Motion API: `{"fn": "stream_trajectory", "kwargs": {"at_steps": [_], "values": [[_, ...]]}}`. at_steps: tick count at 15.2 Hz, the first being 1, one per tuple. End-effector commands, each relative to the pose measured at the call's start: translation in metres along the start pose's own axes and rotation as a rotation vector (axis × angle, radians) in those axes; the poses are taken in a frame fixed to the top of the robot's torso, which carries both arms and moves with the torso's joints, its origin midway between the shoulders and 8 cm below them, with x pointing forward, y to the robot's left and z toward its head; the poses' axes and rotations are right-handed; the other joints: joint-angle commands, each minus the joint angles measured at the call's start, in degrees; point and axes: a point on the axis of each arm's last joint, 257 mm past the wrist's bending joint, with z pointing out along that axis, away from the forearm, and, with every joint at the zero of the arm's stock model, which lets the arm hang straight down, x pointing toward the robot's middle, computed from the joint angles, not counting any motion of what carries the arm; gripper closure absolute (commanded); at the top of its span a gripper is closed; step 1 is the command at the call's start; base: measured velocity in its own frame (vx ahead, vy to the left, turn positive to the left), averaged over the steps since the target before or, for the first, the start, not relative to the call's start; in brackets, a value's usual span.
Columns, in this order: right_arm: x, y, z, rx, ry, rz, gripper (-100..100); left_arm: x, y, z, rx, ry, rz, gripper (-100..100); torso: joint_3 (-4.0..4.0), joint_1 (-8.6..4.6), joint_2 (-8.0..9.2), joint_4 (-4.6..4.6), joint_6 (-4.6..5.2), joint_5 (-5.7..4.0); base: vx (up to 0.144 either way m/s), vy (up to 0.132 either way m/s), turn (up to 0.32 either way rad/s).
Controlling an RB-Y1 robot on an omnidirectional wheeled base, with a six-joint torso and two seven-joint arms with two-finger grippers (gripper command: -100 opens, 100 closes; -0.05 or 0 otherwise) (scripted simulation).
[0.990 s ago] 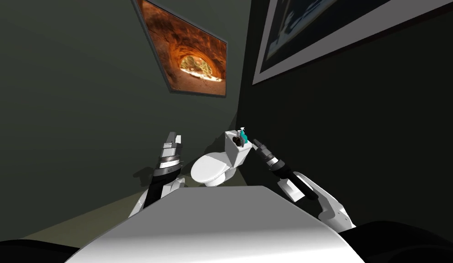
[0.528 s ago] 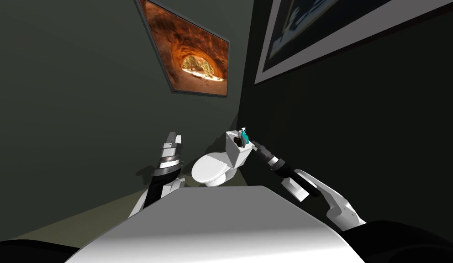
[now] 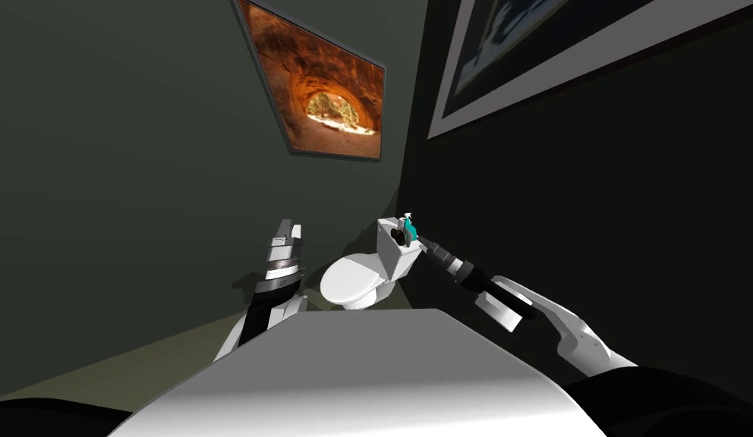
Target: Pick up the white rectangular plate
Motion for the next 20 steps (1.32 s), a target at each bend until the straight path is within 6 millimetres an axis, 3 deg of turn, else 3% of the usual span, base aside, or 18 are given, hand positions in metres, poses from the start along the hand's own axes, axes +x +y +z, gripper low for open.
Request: {"fn": "stream_trajectory", "kwargs": {"at_steps": [1,20], "values": [[0.001,-0.008,-0.001,0.036,0.031,-0.009,-100,0.0,0.0,0.0,0.0,0.0,0.0,0,0.0,0.0,0.0,0.0,0.0,0.0,0.025,0.01,0.085],[-0.006,-0.064,-0.014,0.305,0.247,-0.134,-100,0.0,0.0,0.0,0.0,0.0,0.0,0,0.0,0.02,-0.01,0.0,0.0,0.01,0.018,0.006,0.053]]}}
